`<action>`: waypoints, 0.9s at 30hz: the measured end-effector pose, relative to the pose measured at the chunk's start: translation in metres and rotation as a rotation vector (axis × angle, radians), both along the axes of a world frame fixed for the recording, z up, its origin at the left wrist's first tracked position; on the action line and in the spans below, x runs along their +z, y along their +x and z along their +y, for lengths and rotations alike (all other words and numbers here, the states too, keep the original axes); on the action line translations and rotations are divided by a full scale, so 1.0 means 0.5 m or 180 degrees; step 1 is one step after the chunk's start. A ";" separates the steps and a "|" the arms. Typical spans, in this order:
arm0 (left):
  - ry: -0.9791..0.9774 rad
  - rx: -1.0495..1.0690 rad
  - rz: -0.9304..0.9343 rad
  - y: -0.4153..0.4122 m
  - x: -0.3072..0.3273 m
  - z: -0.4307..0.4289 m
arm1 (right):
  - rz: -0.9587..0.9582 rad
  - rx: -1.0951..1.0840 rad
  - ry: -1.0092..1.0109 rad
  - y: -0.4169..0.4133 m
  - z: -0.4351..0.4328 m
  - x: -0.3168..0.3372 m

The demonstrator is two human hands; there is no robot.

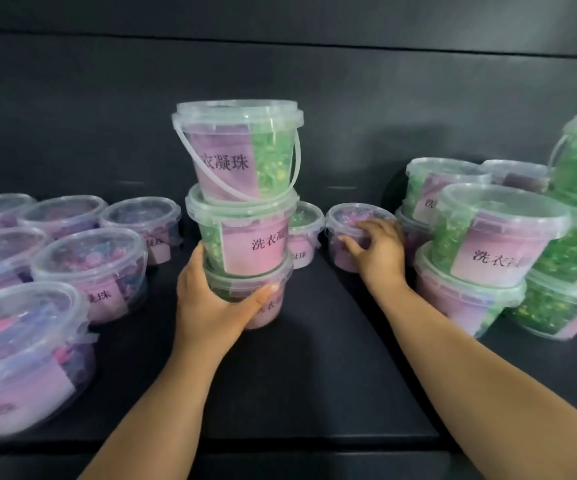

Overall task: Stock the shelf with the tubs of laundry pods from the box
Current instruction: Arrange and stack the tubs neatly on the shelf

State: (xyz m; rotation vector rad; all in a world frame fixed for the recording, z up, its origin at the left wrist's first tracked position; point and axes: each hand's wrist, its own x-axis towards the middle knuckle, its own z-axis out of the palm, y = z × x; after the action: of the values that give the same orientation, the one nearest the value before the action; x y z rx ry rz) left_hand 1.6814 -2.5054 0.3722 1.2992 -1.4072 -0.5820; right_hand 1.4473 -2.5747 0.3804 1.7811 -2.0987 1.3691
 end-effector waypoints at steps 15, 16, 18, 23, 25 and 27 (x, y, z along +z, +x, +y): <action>0.0143 -0.0532 0.0226 -0.025 0.018 0.020 | 0.0678 0.0475 -0.0644 0.008 0.309 0.010; 0.0189 -0.0675 0.0246 -0.037 0.022 0.023 | 0.0705 0.0527 -0.0702 0.005 0.327 0.011; 0.0358 -0.0906 0.0225 -0.070 0.034 0.030 | 0.0736 0.0600 -0.0834 -0.004 0.362 0.010; 0.0684 -0.1021 0.0061 -0.155 0.041 -0.012 | 0.0799 0.0439 -0.1118 -0.050 0.422 -0.002; 0.0721 -0.0976 0.0102 -0.191 0.044 -0.031 | 0.0772 0.0404 -0.1131 -0.067 0.435 -0.003; 0.0731 -0.0863 0.0238 -0.226 0.043 -0.046 | 0.0760 0.0420 -0.1196 -0.076 0.443 -0.004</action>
State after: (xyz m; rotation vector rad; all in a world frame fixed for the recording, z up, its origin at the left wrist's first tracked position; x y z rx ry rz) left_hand 1.5683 -2.5282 0.3939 1.2574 -1.4980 -0.9894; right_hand 1.4091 -2.3533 0.3784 1.8375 -1.5138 1.3862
